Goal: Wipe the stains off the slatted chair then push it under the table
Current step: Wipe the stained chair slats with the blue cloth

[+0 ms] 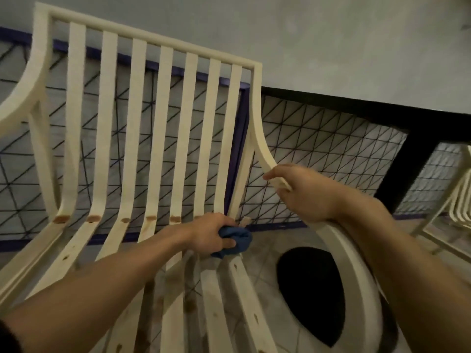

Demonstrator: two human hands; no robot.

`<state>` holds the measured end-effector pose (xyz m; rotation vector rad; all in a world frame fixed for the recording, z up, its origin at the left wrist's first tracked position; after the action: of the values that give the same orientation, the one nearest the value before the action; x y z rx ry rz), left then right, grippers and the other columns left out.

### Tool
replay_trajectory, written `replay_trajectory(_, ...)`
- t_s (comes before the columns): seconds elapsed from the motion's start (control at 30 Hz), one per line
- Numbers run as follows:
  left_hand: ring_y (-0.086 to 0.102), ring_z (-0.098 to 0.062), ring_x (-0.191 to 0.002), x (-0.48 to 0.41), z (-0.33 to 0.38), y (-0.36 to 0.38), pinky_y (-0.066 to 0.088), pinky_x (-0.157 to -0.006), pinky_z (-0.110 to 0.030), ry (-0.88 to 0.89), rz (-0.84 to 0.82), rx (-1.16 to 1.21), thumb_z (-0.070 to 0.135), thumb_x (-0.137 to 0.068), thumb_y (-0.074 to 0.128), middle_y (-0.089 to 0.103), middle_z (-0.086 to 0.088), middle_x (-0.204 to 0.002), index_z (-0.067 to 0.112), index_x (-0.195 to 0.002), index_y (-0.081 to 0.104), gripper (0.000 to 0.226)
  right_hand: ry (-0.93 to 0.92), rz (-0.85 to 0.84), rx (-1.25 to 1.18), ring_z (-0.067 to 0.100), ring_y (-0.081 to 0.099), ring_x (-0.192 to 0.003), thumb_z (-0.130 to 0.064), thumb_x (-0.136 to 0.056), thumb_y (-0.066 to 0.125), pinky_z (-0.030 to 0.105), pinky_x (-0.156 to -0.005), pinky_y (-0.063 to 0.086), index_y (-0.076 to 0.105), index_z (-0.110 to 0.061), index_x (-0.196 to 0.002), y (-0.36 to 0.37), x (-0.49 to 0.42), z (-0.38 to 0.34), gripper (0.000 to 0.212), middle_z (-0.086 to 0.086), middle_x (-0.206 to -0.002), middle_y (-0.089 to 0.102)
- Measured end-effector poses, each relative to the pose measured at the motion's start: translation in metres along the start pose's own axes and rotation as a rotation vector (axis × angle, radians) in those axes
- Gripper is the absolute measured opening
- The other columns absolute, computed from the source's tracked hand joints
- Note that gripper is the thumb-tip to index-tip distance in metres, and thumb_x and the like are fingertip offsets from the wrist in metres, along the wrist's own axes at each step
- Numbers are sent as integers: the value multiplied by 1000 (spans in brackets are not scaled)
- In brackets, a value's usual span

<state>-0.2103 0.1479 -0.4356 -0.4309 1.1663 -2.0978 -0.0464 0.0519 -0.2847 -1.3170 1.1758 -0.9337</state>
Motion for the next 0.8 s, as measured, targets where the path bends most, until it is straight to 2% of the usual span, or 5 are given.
replay_trajectory(0.1,62,-14,-86,1,3,0,54,-81,-37,-17,-7,-19,35,-93,61,65,6,-90,37,-91,57,5,19,-5,2,21,41,-131,3,-92,44,24,-99,34,40,-19,-146,4,1,-2,58,3,-149,35)
replay_trajectory(0.33,64,-11,-80,11,14,1,53,-77,-38,28,-110,-3,38,-85,68,68,10,-86,31,-92,68,10,-1,-13,21,22,33,-138,4,-89,45,31,-112,28,41,-16,-146,5,11,-2,60,3,-150,35)
replay_trajectory(0.57,63,-12,-81,14,9,4,51,-71,-29,-20,-6,-1,33,-87,67,64,10,-83,40,-81,58,14,-80,12,49,17,30,-142,-2,-94,47,28,-114,23,49,-24,-140,7,21,-8,52,-4,-151,37)
replay_trajectory(0.7,63,-5,-83,23,22,-4,54,-78,-32,76,-221,13,32,-84,72,67,18,-88,40,-92,67,12,-89,16,1,14,37,-137,-4,-95,46,18,-103,24,55,-27,-135,6,22,-6,47,-7,-150,39)
replay_trajectory(0.8,65,-11,-86,20,20,-4,55,-80,-38,33,-148,15,32,-86,70,70,8,-93,29,-101,69,15,-47,-2,-42,18,49,-125,2,-92,44,17,-88,30,54,-27,-135,5,22,-3,53,-4,-150,40)
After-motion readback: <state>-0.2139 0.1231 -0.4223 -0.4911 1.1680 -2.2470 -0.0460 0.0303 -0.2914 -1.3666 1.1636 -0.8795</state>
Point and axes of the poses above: each hand's wrist, its own x-axis away from the middle knuckle, its own y-axis out of the palm, z = x × y, the point moved 2 cm from there along -x, towards the middle knuckle
